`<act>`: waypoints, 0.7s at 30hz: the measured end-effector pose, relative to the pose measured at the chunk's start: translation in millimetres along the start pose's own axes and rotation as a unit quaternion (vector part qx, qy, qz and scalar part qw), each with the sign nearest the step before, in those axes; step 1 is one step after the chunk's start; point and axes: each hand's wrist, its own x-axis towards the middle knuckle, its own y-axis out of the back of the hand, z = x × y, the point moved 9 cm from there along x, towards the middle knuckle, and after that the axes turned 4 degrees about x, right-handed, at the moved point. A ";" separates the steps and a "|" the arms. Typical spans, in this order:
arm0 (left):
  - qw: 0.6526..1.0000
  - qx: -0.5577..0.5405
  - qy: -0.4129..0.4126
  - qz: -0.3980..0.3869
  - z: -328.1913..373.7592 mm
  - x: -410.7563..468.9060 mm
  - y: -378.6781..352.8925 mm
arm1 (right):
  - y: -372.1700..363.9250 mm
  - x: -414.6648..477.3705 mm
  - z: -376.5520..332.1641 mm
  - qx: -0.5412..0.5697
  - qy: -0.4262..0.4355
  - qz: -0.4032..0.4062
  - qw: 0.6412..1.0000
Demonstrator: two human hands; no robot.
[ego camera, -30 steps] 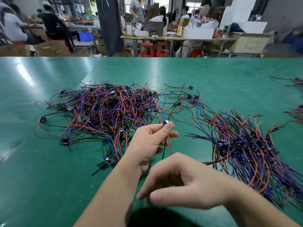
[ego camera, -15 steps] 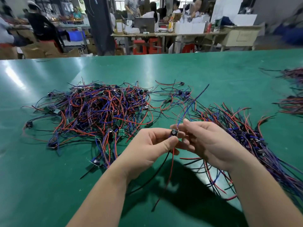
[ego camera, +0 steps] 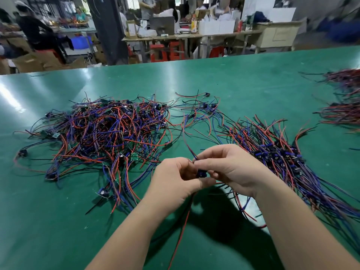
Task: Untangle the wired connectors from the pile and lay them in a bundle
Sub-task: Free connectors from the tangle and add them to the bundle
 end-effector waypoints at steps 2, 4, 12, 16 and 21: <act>0.999 -0.024 0.002 -0.026 1.5 -1.4 -5.6 | 3.7 1.7 0.6 0.008 0.003 0.008 1.000; 0.996 -0.070 0.023 -0.046 1.1 -2.5 -9.1 | 5.9 2.6 -0.8 0.017 0.015 0.016 1.000; 0.991 -0.120 0.065 -0.010 -9.0 -1.0 -0.4 | 11.7 7.0 -3.9 0.030 0.061 0.039 0.997; 0.989 -0.128 0.071 -0.001 -10.1 -1.4 -0.5 | 11.6 7.2 -4.4 -0.007 0.077 0.046 0.996; 0.987 -0.119 0.107 -0.026 -14.7 -1.2 1.9 | 21.8 6.9 -5.2 0.076 0.076 0.097 0.989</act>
